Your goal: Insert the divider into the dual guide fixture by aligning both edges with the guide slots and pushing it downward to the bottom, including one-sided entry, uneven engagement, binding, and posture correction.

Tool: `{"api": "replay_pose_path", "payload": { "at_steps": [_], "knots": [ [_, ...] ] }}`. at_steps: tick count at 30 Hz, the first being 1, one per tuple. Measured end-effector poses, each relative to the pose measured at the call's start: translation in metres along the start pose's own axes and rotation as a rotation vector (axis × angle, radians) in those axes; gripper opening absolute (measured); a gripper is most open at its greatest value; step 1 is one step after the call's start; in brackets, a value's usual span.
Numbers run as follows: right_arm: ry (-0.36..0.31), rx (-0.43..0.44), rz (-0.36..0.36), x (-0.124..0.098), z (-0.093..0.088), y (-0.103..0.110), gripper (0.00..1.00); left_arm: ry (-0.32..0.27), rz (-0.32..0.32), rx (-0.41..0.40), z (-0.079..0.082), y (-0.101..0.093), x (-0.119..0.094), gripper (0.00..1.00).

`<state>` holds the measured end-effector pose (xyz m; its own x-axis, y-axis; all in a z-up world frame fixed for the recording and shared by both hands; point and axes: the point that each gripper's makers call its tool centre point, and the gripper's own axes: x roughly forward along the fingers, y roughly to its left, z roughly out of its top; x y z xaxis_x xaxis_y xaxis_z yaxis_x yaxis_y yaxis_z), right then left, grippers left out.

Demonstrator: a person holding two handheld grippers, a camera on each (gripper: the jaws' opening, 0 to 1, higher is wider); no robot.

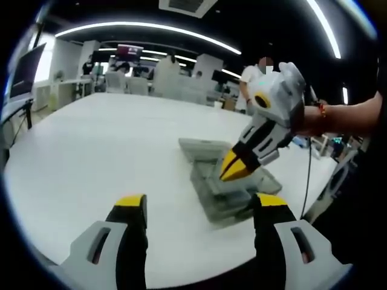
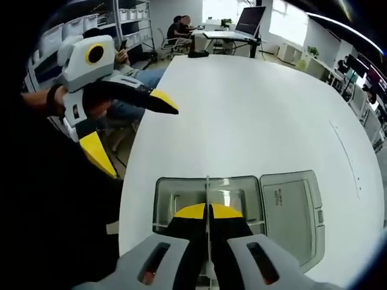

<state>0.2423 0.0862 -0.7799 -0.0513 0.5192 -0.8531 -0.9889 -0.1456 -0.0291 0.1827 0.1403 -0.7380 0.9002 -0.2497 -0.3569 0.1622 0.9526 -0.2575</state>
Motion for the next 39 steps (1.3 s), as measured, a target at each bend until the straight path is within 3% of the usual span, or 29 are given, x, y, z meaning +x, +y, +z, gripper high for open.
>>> {"api": "replay_pose_path", "payload": {
  "at_steps": [12, 17, 25, 34, 39],
  "knots": [
    [0.062, -0.017, -0.014, 0.004, -0.003, -0.002, 0.0, -0.007, 0.01, -0.005, -0.001, 0.003, -0.01, 0.7],
    [0.1, -0.072, -0.039, 0.007, -0.004, -0.001, 0.0, 0.004, 0.003, 0.005, -0.003, 0.002, -0.012, 0.7],
    [0.093, -0.057, -0.037, 0.006, -0.005, -0.002, 0.0, 0.014, -0.017, 0.013, -0.005, -0.003, -0.014, 0.7],
    [0.003, 0.009, -0.067, 0.007, -0.004, 0.0, 0.03, 0.04, -0.04, 0.009, -0.011, -0.012, -0.015, 0.7],
    [-0.074, 0.108, -0.104, 0.002, -0.001, 0.001, 0.07, 0.073, -0.072, 0.034, -0.009, -0.016, -0.012, 0.7]
  ]
}}
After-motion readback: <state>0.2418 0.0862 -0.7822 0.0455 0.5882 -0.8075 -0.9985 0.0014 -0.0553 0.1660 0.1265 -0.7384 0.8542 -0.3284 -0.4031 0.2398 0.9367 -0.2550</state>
